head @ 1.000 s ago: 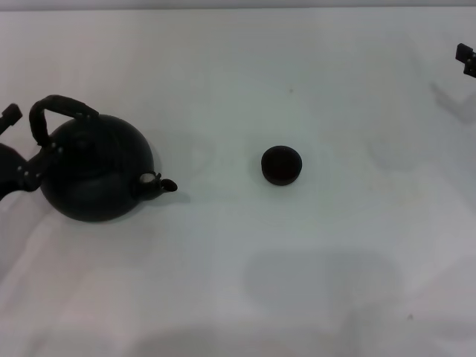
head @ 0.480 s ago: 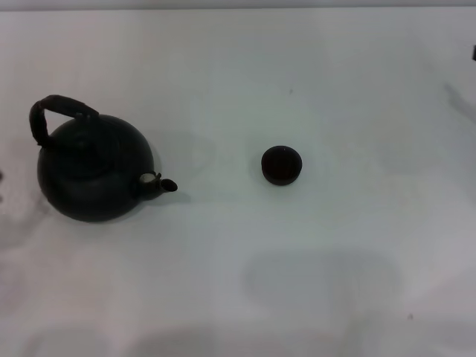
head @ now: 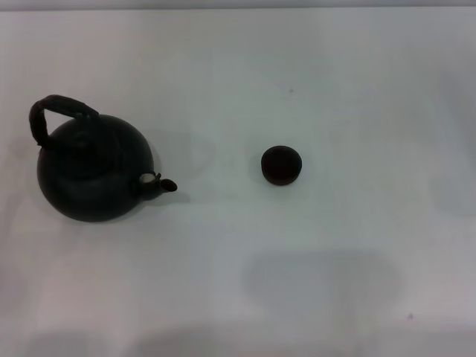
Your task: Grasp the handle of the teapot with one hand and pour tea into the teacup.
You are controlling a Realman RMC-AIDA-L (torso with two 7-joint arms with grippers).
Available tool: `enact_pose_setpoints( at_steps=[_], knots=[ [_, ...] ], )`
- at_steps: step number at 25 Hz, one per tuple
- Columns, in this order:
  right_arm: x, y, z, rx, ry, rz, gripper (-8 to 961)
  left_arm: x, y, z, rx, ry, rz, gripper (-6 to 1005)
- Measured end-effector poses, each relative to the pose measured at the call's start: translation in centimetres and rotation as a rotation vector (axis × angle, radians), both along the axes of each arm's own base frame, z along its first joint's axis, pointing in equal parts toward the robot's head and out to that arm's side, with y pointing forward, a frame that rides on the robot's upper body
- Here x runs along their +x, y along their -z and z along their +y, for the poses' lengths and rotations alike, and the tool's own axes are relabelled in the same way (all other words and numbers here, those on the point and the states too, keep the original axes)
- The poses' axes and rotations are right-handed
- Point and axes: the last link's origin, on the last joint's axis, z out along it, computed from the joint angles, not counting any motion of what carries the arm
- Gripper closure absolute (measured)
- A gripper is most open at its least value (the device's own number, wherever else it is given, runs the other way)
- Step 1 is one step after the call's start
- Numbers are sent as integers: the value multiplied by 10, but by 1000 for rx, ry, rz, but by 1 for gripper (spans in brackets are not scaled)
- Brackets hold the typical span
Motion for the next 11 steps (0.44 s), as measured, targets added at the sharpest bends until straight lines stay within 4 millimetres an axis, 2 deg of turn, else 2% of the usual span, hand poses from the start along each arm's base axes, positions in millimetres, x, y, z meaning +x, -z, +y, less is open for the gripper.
enact_pose_setpoints(
  at_steps=[2, 11],
  knots=[
    [3, 12, -15, 71, 20, -23, 108, 2, -2, 1, 34, 9, -15, 122],
    [2, 27, -28, 87, 26, -35, 108, 8, -5, 14, 74, 46, -28, 122]
  ],
)
